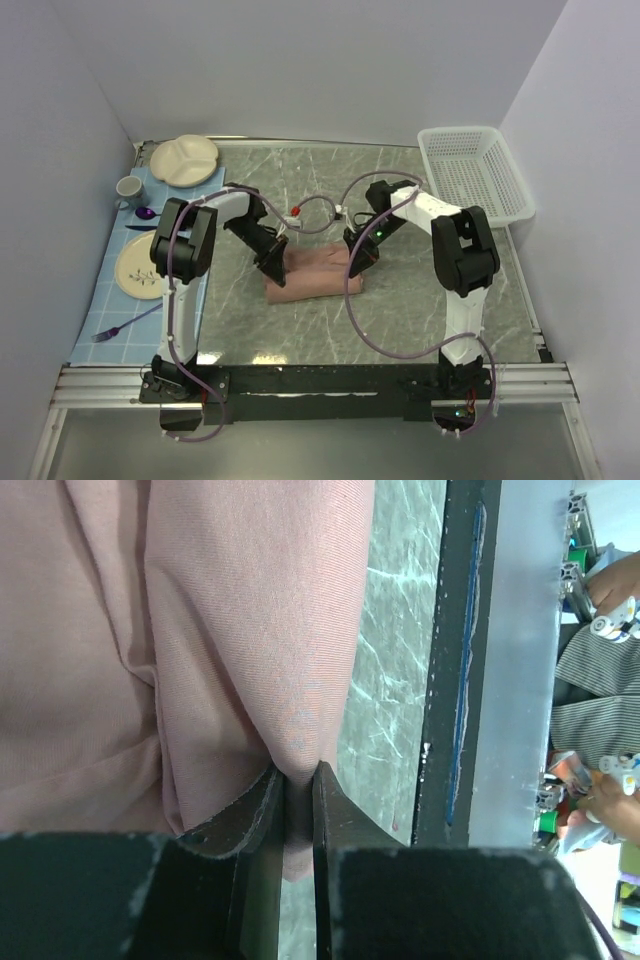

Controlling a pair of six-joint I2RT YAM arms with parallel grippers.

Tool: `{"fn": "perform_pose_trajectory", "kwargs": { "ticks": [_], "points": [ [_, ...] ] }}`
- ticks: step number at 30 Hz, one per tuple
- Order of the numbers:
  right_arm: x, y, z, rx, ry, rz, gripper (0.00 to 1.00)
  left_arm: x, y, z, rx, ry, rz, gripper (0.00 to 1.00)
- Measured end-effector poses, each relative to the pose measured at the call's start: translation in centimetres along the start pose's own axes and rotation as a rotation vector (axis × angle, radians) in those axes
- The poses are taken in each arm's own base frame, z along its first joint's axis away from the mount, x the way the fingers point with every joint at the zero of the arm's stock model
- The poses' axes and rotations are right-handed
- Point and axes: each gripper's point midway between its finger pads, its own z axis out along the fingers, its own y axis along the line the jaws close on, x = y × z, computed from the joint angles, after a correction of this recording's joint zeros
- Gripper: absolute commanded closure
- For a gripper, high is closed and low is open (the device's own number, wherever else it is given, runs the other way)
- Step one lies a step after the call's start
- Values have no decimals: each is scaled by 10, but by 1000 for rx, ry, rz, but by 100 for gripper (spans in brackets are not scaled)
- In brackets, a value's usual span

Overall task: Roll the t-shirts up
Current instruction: Roll the T-shirt to the center of the board.

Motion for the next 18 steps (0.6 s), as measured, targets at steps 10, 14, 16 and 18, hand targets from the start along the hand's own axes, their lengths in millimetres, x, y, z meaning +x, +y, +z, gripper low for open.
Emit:
{"fn": "perform_pose_trajectory", "kwargs": {
  "ticks": [10, 14, 16, 18],
  "points": [
    [-4, -24, -35, 152, -132, 13, 39, 5, 14, -2, 12, -23, -112, 99],
    [-1, -6, -80, 357, -235, -118, 0, 7, 15, -2, 29, -31, -156, 99],
    [-2, 10, -88, 444, -264, -226, 0, 7, 17, -2, 37, -36, -174, 99],
    [-4, 22, -84, 529, -278, -369, 0, 7, 17, -1, 48, -42, -194, 99]
  ]
}}
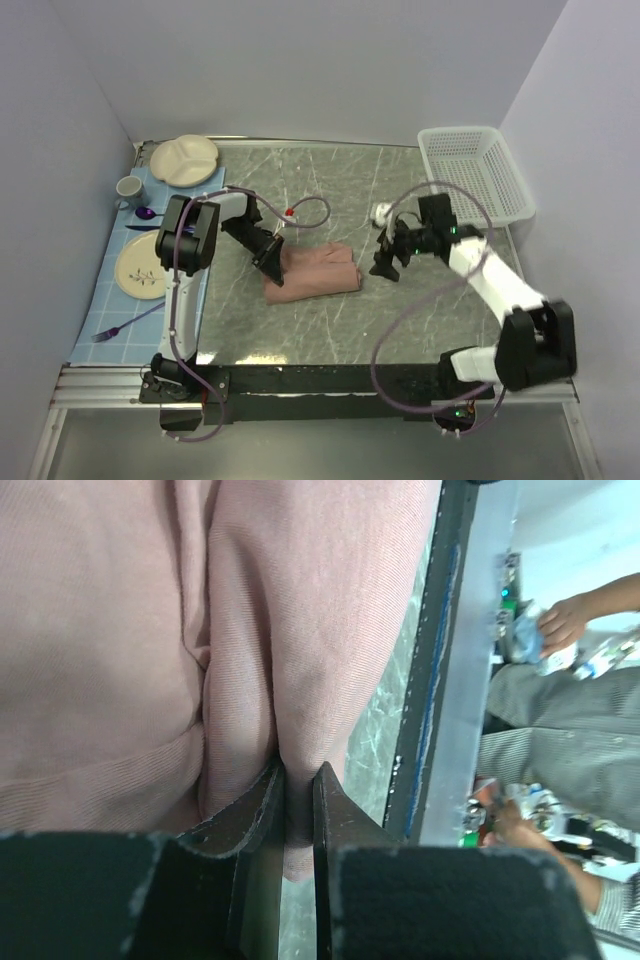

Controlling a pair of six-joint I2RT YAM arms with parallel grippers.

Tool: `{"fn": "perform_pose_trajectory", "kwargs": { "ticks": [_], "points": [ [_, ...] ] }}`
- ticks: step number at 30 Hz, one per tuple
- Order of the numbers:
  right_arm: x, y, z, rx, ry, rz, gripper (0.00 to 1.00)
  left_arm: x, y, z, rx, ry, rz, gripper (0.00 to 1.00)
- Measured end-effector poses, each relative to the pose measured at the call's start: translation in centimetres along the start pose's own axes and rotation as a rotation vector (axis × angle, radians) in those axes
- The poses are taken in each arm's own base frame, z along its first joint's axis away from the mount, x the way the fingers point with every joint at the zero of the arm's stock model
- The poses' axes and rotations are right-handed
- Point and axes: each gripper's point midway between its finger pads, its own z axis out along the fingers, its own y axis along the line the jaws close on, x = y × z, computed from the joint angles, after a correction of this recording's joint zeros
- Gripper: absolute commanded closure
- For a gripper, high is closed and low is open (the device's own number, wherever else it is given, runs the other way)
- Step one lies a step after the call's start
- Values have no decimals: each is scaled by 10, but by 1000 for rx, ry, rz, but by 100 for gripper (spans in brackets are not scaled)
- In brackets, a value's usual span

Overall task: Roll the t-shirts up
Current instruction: Roll the T-shirt to the center of the board.

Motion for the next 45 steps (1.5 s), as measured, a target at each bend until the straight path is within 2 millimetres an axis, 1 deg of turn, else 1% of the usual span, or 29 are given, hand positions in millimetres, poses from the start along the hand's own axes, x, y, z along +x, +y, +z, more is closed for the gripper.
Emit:
{"fn": "perform_pose_trajectory", "kwargs": {
  "ticks": [1, 3, 5, 8, 9, 10, 12, 17, 19, 21, 24, 29, 35, 38, 40, 45],
  "points": [
    [3, 7, 1, 34, -8, -74, 0, 0, 0, 0, 5, -3, -12, 99],
    [5, 26, 15, 24, -20, -205, 1, 0, 0, 0, 14, -7, -26, 99],
    [15, 41, 27, 4, -12, -314, 4, 0, 0, 0, 16, -10, -36, 99],
    [30, 52, 43, -6, -1, -467, 10, 0, 1, 1, 21, -9, -53, 99],
    [31, 54, 47, 0, -11, -522, 15, 0, 1, 1, 25, -8, -61, 99],
    [31, 54, 49, 10, -24, -572, 18, 0, 1, 1, 28, -8, -68, 99],
    [27, 56, 49, 25, -49, -653, 21, 0, 2, 1, 34, -9, -86, 99],
    [0, 54, 46, 58, -126, -840, 20, 0, 2, 2, 44, -12, -116, 99],
    [-4, 57, 48, 50, -138, -888, 21, 0, 2, 2, 45, -10, -120, 99],
    [-2, 61, 52, 23, -139, -916, 22, -1, 3, 2, 49, -9, -131, 99],
    [6, 66, 58, -18, -125, -929, 25, -1, 4, 2, 58, -12, -156, 99],
    [18, 67, 66, -80, -84, -931, 26, -1, 4, 2, 62, -15, -167, 99],
    [33, 66, 75, -129, -37, -924, 23, -1, 4, 2, 63, -17, -171, 98],
    [44, 63, 80, -145, -1, -911, 22, -1, 4, 2, 63, -17, -171, 97],
    [47, 60, 84, -149, 17, -903, 23, -2, 4, 2, 64, -17, -173, 96],
    [45, 44, 92, -137, 56, -893, 23, -2, 4, 2, 69, -19, -183, 93]
  ]
}}
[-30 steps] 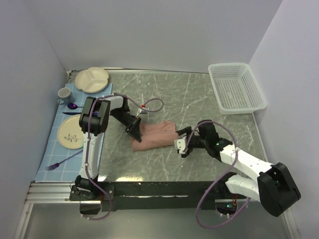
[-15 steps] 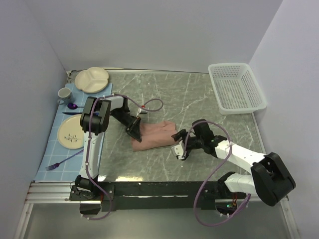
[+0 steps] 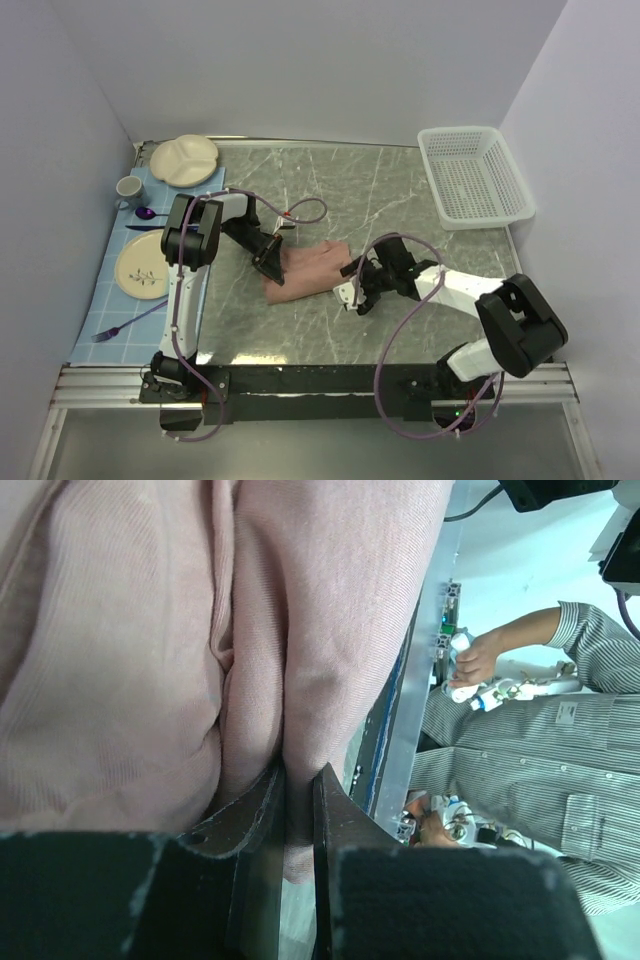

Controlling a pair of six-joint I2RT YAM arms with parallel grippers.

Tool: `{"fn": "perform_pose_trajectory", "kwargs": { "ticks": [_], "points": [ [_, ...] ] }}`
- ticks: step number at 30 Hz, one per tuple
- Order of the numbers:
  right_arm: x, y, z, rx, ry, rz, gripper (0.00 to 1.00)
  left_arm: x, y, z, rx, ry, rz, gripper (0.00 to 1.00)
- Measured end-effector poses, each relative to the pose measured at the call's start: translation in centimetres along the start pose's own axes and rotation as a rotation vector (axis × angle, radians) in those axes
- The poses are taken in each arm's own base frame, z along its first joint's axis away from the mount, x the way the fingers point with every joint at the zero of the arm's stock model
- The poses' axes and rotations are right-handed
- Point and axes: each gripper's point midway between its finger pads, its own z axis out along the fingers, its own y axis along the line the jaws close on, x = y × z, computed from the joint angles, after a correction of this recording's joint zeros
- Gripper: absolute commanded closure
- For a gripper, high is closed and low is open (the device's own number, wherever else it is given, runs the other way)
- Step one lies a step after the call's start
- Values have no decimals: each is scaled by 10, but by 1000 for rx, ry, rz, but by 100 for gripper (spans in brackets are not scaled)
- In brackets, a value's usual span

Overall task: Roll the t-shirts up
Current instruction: Roll the T-shirt to the center of the board.

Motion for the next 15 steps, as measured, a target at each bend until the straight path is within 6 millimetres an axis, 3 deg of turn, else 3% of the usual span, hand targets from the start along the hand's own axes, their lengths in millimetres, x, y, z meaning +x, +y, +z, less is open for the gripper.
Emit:
{"fn": "perform_pose_trajectory", "kwargs": {
  "ticks": [11, 15],
  "points": [
    [17, -21, 10, 12, 60, -12, 25, 0, 1, 0, 4, -3, -5, 95],
    [19, -24, 11, 6, 63, -26, 38, 0, 1, 0, 4, -3, -5, 96]
  ]
}}
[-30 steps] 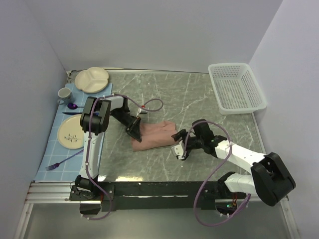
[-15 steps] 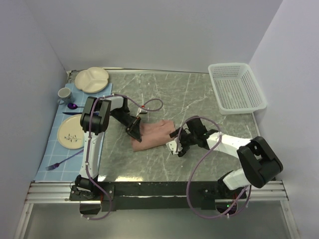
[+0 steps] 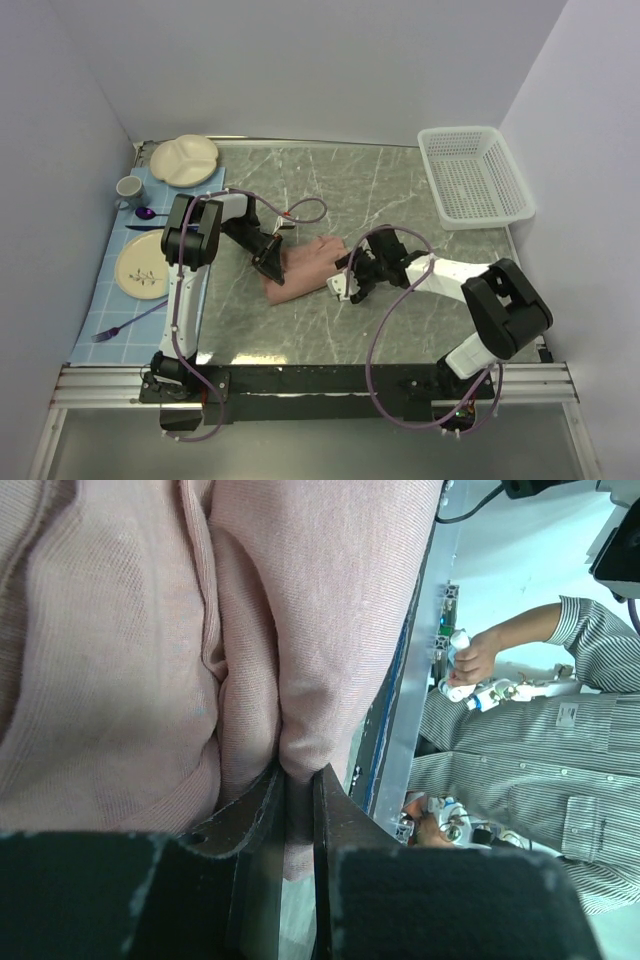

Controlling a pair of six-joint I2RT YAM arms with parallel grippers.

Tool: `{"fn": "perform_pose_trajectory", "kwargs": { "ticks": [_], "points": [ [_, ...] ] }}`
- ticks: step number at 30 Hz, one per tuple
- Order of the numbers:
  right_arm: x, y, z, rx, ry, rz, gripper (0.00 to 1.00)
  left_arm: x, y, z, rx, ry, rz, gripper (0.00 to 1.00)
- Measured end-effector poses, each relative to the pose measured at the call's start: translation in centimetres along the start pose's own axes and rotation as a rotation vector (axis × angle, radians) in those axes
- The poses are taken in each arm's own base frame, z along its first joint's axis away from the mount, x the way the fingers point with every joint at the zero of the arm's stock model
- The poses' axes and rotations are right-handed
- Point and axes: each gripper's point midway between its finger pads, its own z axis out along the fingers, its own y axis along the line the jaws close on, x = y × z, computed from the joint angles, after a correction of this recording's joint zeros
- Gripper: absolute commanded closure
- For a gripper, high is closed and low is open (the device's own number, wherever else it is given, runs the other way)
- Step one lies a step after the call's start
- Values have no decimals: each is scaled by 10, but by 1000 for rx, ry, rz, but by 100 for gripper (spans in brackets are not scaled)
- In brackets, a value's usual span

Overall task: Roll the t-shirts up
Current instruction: Roll the T-shirt to the center of the board.

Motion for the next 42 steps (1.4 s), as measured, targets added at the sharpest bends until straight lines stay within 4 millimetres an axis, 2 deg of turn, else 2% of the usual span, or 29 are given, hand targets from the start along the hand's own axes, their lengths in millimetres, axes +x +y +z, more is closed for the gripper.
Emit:
{"fn": "perform_pose_trajectory", "kwargs": {
  "ticks": [1, 5, 6, 7, 8, 9, 11, 14, 15, 17, 19, 22, 24, 26, 30, 32, 35, 39, 42],
  "points": [
    [2, -2, 1, -1, 2, -6, 46, 0, 0, 0, 0, 0, 0, 95],
    [7, -13, 5, -6, 10, -19, 56, 0, 0, 0, 8, -6, -9, 93],
    [8, -16, 6, -5, 12, -23, 62, 0, 0, 0, 9, -7, -10, 84],
    [11, -19, 7, -3, 15, -30, 72, -1, 0, 0, 9, -9, -10, 79],
    [12, -20, 8, -4, 17, -36, 75, -1, 0, -1, 10, -12, -9, 75],
    [14, -21, 9, -6, 17, -42, 77, -1, 0, -2, 9, -15, -6, 66],
    [16, -24, 9, -13, 17, -44, 79, -2, -1, -4, -2, -24, 11, 63],
    [19, -29, 7, -21, 21, -31, 85, -7, -6, -18, -70, -47, 79, 53],
    [20, -31, 5, -26, 24, -24, 86, -11, -10, -28, -123, -62, 127, 48],
    [21, -30, 0, -47, 27, -2, 89, -22, -21, -47, -243, -103, 253, 46],
    [21, -27, -4, -76, 27, 25, 89, -26, -42, -67, -382, -144, 397, 45],
    [18, -21, -7, -118, 21, 60, 90, -16, -83, -77, -572, -185, 620, 43],
    [17, -13, -9, -144, 21, 88, 90, -10, -108, -68, -671, -201, 783, 41],
    [16, -7, -10, -162, 22, 117, 90, 0, -116, -48, -739, -191, 910, 39],
    [15, -6, -12, -171, 26, 172, 90, 38, -96, 4, -817, -122, 1054, 38],
    [14, -6, -13, -173, 29, 200, 89, 51, -80, 18, -858, -90, 1062, 38],
    [13, -5, -14, -177, 30, 232, 89, 45, -69, 20, -934, -110, 1078, 38],
    [12, -3, -14, -178, 30, 259, 89, 21, -69, 15, -1022, -177, 1116, 40],
    [12, -3, -14, -178, 29, 280, 90, 9, -63, 18, -1050, -190, 1129, 41]
  ]
}}
